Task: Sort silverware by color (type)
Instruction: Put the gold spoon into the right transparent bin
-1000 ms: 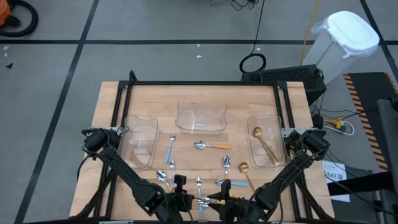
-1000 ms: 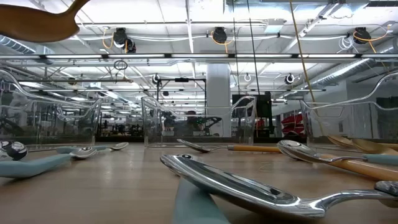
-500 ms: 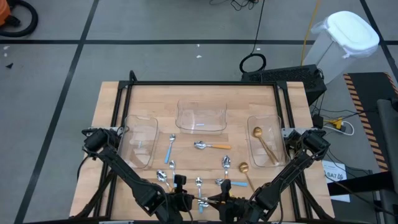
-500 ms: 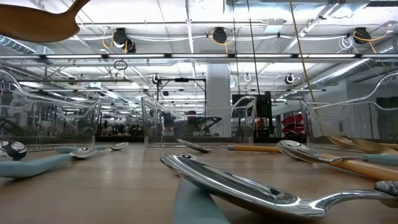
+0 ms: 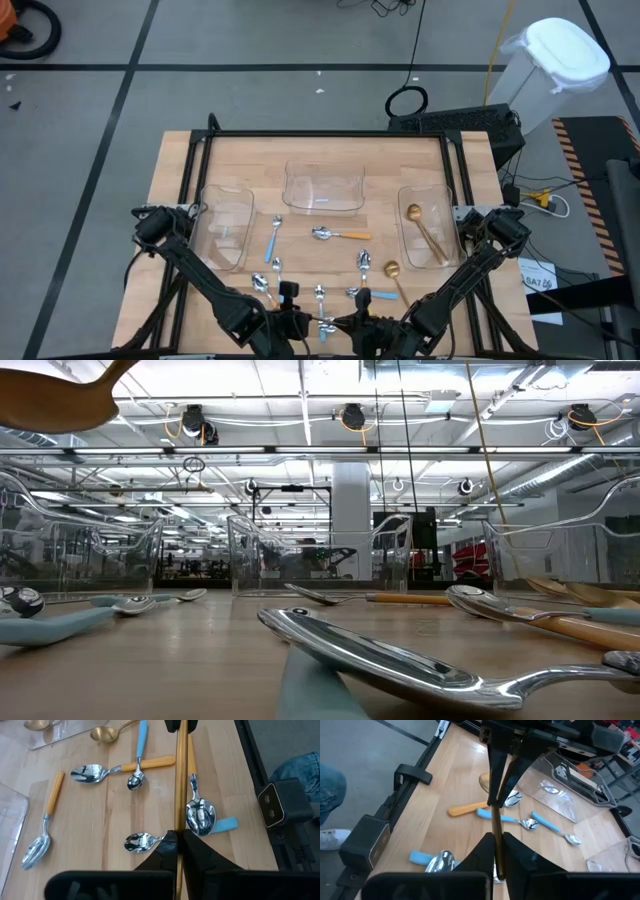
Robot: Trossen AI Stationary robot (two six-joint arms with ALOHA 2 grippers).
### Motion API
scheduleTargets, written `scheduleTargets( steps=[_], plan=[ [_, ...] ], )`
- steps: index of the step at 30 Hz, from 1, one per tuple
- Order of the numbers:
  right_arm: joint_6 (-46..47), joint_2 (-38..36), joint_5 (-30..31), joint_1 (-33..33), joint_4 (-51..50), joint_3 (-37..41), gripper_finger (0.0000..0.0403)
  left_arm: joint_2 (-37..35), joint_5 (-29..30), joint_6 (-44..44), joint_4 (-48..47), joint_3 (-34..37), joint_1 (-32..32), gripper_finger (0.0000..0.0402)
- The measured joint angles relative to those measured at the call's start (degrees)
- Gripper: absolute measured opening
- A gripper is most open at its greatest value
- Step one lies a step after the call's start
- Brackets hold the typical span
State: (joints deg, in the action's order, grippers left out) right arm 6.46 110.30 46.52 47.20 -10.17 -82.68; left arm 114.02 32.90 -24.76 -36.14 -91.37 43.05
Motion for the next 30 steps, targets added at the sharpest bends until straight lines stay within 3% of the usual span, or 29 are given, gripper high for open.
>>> scheduleTargets(
  steps=[3, 13, 20, 30],
  plan=[
    [0.1, 0.0, 0.2, 0.0, 0.0, 0.0, 0.0012, 0.0, 0.8, -1.1, 0.0, 0.0, 0.0, 0.0028],
    [2.6, -0.7, 0.5, 0.1, -4.7, 0.0, 0.0012, -0.1, 6.9, -1.9, 0.5, 0.0, 0.2, 0.0157],
    [11.4, -4.1, 2.0, 0.2, -14.2, 0.0, 0.0012, -0.1, 6.9, -2.5, 0.4, 0.0, 1.2, 0.0165],
    [20.6, -11.4, 9.2, 0.0, -29.0, 0.0, 0.0011, -0.2, 7.3, -6.0, -0.2, 0.0, 4.3, 0.0165]
  ],
)
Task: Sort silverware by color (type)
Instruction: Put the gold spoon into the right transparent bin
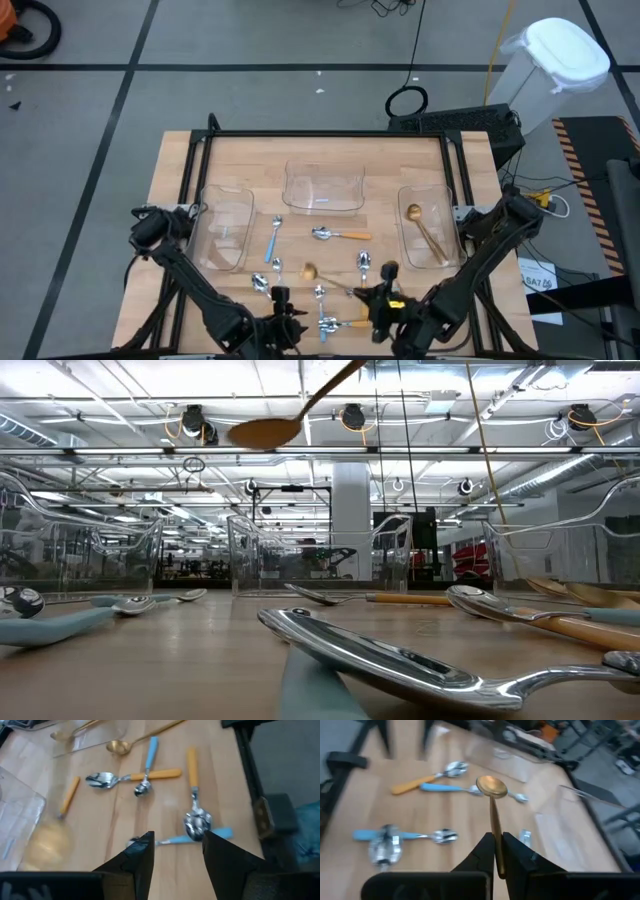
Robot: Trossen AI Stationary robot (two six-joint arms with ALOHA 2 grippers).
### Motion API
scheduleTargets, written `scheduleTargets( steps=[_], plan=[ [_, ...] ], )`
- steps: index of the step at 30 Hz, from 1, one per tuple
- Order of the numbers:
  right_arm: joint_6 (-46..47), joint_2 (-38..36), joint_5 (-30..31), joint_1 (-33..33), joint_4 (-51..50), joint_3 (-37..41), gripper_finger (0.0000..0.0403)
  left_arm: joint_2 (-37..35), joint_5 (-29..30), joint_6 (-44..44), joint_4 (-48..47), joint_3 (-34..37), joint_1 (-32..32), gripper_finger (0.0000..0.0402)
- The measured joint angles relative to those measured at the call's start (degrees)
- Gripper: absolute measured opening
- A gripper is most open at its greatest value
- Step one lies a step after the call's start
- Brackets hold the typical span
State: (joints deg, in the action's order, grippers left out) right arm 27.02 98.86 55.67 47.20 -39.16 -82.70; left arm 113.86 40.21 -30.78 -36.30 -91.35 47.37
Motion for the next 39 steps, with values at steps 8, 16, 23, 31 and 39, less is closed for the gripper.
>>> scheduleTargets(
  steps=[8, 16, 23, 31, 39],
  plan=[
    [14.6, -5.1, 4.9, -0.3, -18.5, 0.0, 0.0011, 0.0, 0.2, 1.2, -1.5, 0.0, 1.5, 0.0165],
    [45.0, -5.5, 3.8, -0.3, -45.9, 0.0, 0.0011, 0.0, 0.5, 4.2, -1.6, 0.0, -0.2, 0.0165],
    [53.7, -5.4, -0.8, 0.1, -50.7, 0.2, 0.0011, 0.0, 0.5, 5.3, -1.6, 0.0, -1.4, 0.0165],
    [53.3, -5.5, -2.0, 0.2, -50.8, 0.2, 0.0011, 0.0, 0.5, 5.6, -1.6, 0.0, -1.5, 0.0165],
    [47.8, -11.5, -2.1, 1.3, -50.9, 0.2, 0.0011, 0.0, 0.5, 5.9, -1.2, 0.0, -1.5, 0.0165]
  ],
)
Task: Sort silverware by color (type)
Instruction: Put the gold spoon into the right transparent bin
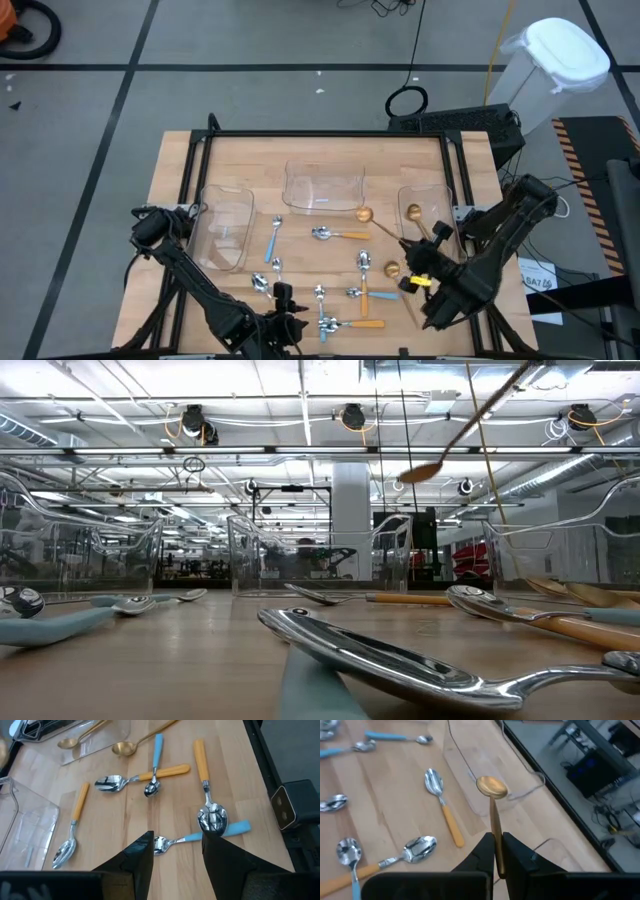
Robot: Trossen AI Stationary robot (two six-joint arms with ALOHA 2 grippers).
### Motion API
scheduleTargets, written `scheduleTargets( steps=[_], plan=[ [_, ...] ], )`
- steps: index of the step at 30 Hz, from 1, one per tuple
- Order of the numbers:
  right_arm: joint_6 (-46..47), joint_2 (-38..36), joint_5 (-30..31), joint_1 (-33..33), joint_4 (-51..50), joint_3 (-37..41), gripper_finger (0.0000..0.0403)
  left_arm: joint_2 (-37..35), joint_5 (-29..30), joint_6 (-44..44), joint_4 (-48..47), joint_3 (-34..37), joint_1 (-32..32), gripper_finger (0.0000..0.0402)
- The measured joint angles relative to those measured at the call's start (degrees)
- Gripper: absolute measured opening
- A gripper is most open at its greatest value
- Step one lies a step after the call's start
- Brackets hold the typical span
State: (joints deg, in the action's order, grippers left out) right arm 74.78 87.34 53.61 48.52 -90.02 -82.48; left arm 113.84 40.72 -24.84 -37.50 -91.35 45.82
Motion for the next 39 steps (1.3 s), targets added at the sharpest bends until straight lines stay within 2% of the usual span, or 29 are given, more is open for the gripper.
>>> scheduleTargets(
  steps=[6, 14, 19, 26, 32, 34, 39],
  plan=[
    [0.2, -8.8, 2.5, 2.5, 0.0, 2.6, 0.0011, 0.0, 0.0, -0.5, 0.0, 0.0, 0.0, 0.0165],
    [9.7, -19.6, -3.7, 5.1, -0.1, 16.3, 0.0011, 0.0, -0.1, 2.5, 0.4, 0.0, -1.5, 0.0165],
    [14.2, -24.3, -6.8, 6.7, -0.1, 20.6, 0.0011, 0.0, -0.1, 3.3, 0.5, 0.0, -2.9, 0.0165],
    [10.3, -27.8, -9.5, 7.1, -0.1, 16.9, 0.0011, 0.0, -1.7, 2.4, 0.6, 0.0, -3.5, 0.0165],
    [-0.3, -29.1, -9.9, 5.5, 0.0, 11.5, 0.0011, 0.0, -1.8, 1.6, 0.9, 0.0, -3.4, 0.0165],
    [-4.9, -29.1, -7.6, 5.1, -0.1, 9.2, 0.0011, 0.0, -1.8, 1.6, 1.3, 0.0, -3.4, 0.0165],
    [-16.8, -28.0, 3.2, 5.1, 0.0, 1.6, 0.0011, 0.0, -1.8, 2.4, 1.4, 0.0, -3.6, 0.0165]
  ],
)
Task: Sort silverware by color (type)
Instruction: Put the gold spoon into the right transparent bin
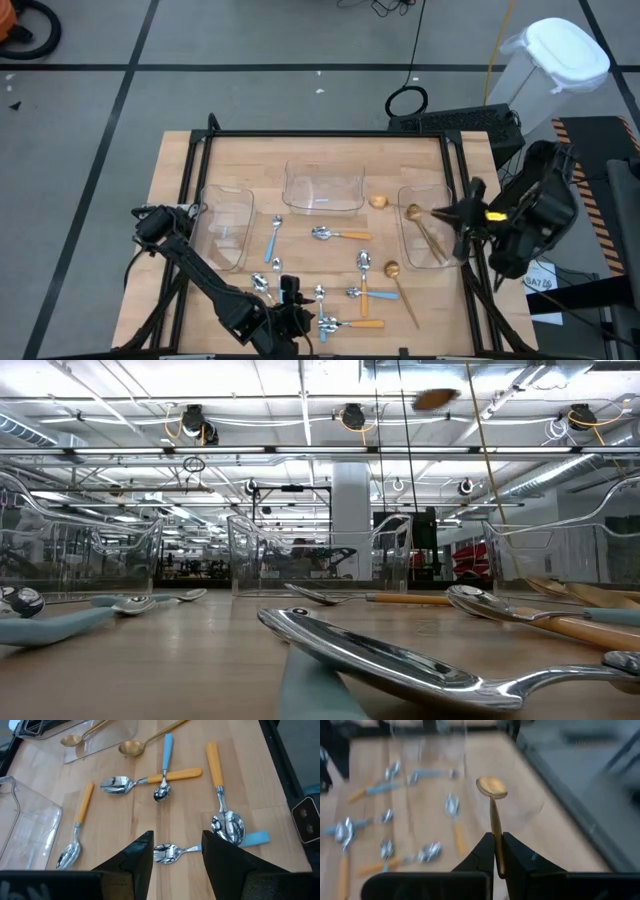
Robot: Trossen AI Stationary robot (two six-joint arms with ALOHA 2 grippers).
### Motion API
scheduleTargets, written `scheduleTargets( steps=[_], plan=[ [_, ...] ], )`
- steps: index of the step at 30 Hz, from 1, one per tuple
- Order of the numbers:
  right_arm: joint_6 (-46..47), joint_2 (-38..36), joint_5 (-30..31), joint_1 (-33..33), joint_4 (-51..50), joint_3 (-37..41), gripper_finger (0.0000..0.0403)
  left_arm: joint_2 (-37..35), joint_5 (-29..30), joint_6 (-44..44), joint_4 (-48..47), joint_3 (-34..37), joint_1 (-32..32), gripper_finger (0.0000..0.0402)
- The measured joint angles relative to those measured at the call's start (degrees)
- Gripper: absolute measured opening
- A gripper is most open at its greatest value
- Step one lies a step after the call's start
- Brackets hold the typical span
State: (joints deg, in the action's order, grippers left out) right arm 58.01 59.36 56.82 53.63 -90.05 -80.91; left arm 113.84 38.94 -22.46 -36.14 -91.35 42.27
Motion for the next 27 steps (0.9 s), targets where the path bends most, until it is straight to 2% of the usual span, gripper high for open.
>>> scheduleTargets(
  steps=[5, 12, 18, 23, 27],
  plan=[
    [-11.5, 4.8, 6.7, -0.4, 0.8, -9.6, 0.0011, 0.0, 0.0, 1.0, 0.0, 0.0, -0.4, 0.0165],
    [-15.5, 13.3, -1.6, -1.9, 0.0, -24.2, 0.0011, 0.0, 0.0, 0.7, 0.0, 0.0, -0.3, 0.0165],
    [-22.5, 20.3, 0.8, -1.9, 0.1, -34.9, 0.0011, 0.0, 0.0, 0.5, 0.0, 0.0, -0.2, 0.0165],
    [-25.7, 23.1, 3.1, -2.0, 0.1, -35.5, 0.0012, 0.0, 0.0, 0.3, 0.0, 0.0, -0.3, 0.0165],
    [-22.2, 23.5, 2.9, -1.5, 0.1, -31.4, 0.0012, 0.0, -0.1, 0.3, 0.0, 0.0, -0.1, 0.0165]
  ],
)
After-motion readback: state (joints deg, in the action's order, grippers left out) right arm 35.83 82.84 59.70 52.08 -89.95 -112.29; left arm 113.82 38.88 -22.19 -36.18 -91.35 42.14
